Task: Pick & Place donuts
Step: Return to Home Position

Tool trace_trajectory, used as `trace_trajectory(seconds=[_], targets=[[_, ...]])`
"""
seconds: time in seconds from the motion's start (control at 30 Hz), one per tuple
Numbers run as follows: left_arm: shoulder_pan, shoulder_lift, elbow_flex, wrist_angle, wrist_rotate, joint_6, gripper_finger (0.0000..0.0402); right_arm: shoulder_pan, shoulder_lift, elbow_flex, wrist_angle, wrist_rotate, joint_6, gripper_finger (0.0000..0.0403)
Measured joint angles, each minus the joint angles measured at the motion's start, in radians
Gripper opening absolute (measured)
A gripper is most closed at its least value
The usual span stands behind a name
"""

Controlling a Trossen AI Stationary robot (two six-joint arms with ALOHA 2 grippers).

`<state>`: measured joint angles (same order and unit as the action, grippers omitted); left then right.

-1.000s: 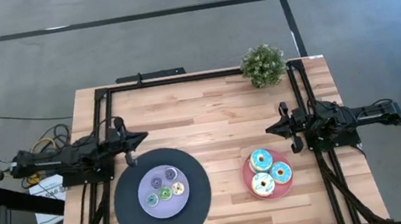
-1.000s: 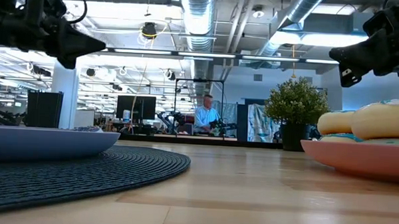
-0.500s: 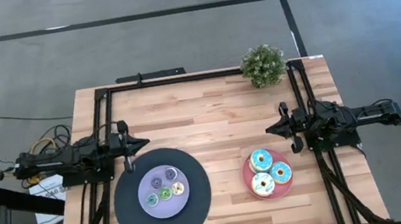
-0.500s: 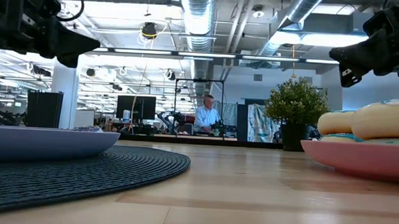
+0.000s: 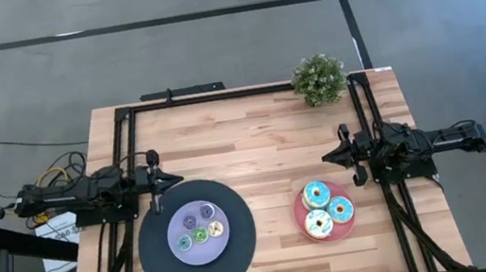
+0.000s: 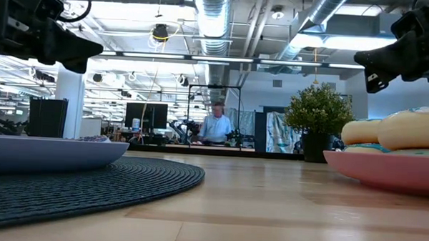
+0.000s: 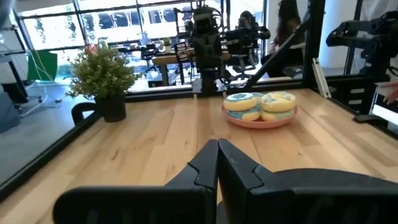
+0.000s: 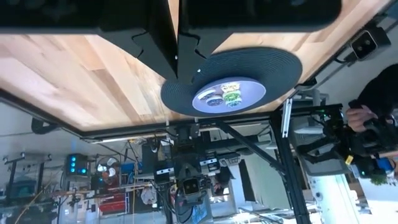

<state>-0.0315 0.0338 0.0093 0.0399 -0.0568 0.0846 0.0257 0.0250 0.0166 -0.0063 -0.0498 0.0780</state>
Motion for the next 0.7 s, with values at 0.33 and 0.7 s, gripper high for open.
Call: trace_trajectory(seconds=[0.33,0.7], targets=[[0.000,-0.002,-0.001,0.001,-0.004,0.007,0.0000,0.000,0.000,0.000,0.000,-0.001,0.000,0.0000],[0.000,-0.002,-0.002,0.003,-0.009,0.005,0.0000,0.000,0.000,0.000,0.000,-0.001,0.000,0.0000]])
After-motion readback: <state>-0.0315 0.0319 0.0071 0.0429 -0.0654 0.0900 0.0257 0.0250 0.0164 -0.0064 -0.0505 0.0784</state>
